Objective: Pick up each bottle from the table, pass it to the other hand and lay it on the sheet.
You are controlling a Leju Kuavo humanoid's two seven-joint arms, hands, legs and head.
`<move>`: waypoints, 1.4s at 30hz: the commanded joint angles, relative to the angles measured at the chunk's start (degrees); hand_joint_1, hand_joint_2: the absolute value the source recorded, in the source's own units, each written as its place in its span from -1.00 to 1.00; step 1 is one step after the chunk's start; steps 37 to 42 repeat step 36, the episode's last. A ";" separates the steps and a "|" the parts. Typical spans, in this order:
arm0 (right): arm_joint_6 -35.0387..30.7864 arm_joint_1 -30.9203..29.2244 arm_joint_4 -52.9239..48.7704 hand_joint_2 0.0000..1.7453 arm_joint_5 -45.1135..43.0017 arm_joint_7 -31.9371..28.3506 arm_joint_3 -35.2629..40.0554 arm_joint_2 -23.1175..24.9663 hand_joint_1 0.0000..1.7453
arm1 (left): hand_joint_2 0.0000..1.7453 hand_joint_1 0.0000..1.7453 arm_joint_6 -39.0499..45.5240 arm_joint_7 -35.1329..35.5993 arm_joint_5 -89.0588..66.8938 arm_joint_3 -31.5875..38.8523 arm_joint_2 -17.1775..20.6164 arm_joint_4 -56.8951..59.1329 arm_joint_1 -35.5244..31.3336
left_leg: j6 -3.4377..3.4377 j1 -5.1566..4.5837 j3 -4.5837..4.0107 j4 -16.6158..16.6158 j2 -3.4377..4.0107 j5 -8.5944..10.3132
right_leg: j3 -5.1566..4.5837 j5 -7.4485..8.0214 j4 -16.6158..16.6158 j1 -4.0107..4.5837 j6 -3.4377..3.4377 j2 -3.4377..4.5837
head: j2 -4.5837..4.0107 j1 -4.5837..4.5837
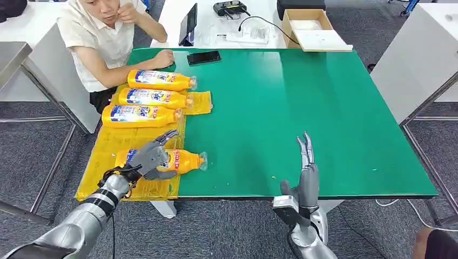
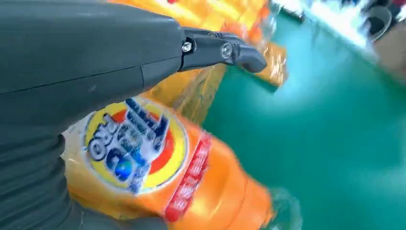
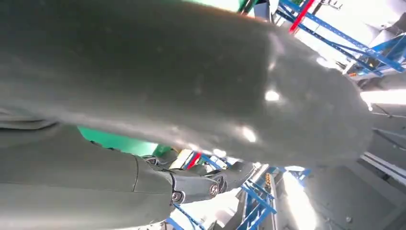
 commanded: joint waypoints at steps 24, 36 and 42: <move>1.05 0.53 2.58 -1.00 4.32 -1.82 -3.17 3.16 -1.00 | 1.00 -1.00 18.45 0.65 7.67 7.06 -4.59 -29.87 11.56 | -0.14 0.11 -0.12 0.05 0.15 -0.16 | -0.09 -0.10 -0.01 0.12 -0.16 0.04 | 0.00 0.00; 8.90 6.76 -14.51 -1.00 -7.37 -1.82 -10.17 6.83 -1.00 | 1.00 -1.00 8.85 3.40 32.26 5.70 -9.98 -48.64 22.48 | -0.10 0.03 -0.21 0.07 0.10 -0.18 | -0.21 -0.17 0.06 0.04 -0.12 0.01 | -0.02 0.00; 8.90 6.76 -14.51 -1.00 -7.37 -1.82 -10.17 6.83 -1.00 | 1.00 -1.00 8.85 3.40 32.26 5.70 -9.98 -48.64 22.48 | -0.10 0.03 -0.21 0.07 0.10 -0.18 | -0.21 -0.17 0.06 0.04 -0.12 0.01 | -0.02 0.00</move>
